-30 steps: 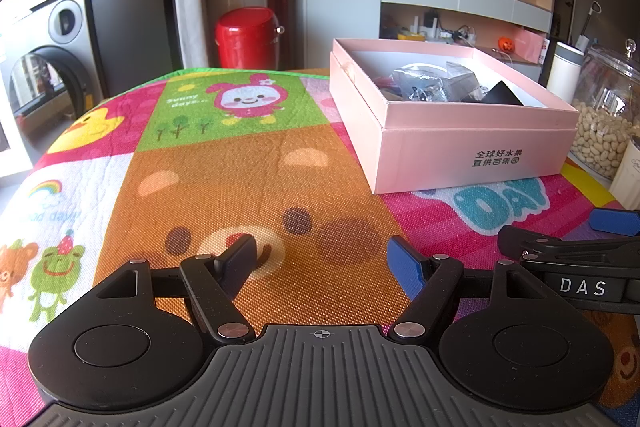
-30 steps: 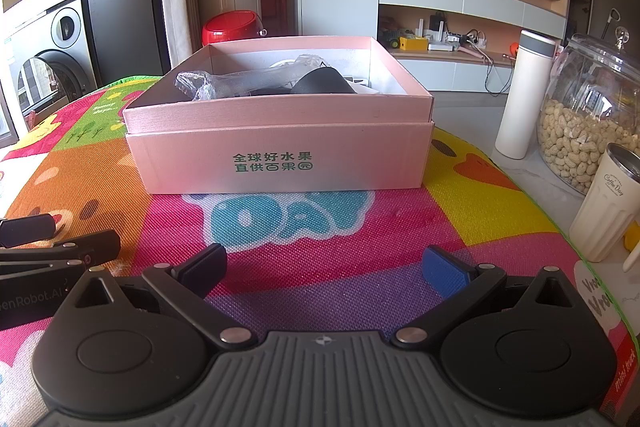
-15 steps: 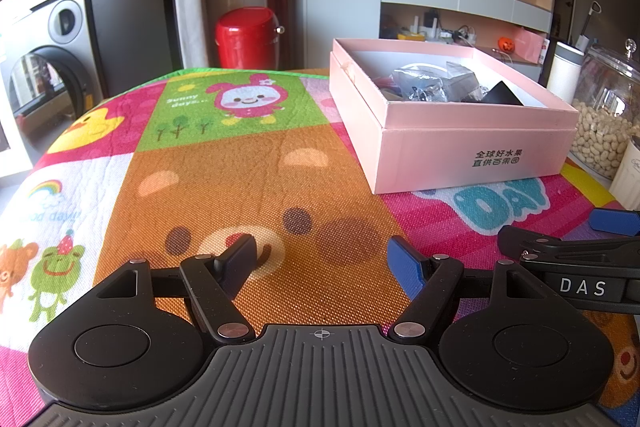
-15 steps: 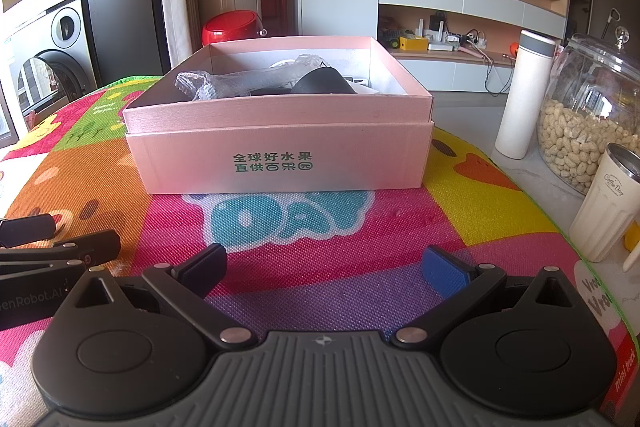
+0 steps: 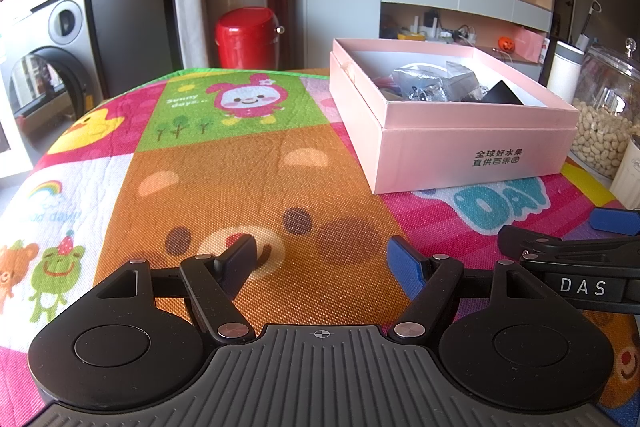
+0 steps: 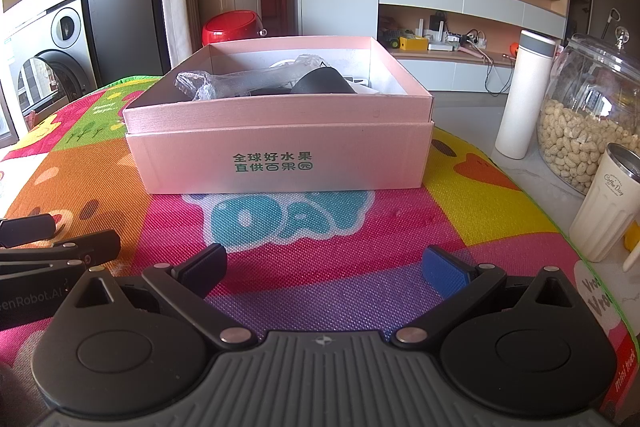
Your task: Organize rigid objects
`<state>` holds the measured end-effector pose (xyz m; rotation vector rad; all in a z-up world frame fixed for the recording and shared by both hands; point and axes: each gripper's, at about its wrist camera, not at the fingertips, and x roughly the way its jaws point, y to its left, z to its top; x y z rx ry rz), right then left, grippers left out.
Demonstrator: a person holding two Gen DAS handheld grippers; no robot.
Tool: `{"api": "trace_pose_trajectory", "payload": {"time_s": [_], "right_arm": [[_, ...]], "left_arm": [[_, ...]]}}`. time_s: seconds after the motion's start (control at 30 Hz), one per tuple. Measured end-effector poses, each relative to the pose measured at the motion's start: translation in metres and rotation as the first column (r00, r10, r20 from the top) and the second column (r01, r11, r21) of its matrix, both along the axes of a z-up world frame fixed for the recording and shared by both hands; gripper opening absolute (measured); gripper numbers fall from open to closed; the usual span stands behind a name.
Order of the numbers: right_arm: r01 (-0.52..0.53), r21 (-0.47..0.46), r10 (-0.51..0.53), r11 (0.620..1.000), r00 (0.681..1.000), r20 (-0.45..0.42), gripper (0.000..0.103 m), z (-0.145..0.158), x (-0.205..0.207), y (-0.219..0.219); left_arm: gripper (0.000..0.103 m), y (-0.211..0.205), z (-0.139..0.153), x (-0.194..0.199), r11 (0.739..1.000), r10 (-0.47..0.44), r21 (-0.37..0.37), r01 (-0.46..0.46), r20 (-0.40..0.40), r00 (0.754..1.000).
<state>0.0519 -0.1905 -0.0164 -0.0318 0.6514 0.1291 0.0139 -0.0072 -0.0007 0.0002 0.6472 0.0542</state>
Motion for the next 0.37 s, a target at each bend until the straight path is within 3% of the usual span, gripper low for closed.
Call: {"api": "trace_pose_trajectory", "payload": {"time_s": [0.37], "right_arm": [[0.0, 0.0, 0.0, 1.0, 1.0, 0.0, 0.103, 0.0, 0.0002, -0.0001]], "left_arm": [[0.078, 0.0019, 0.0003, -0.0002, 1.0, -0.002, -0.009, 0.002, -0.001, 1.0]]}}
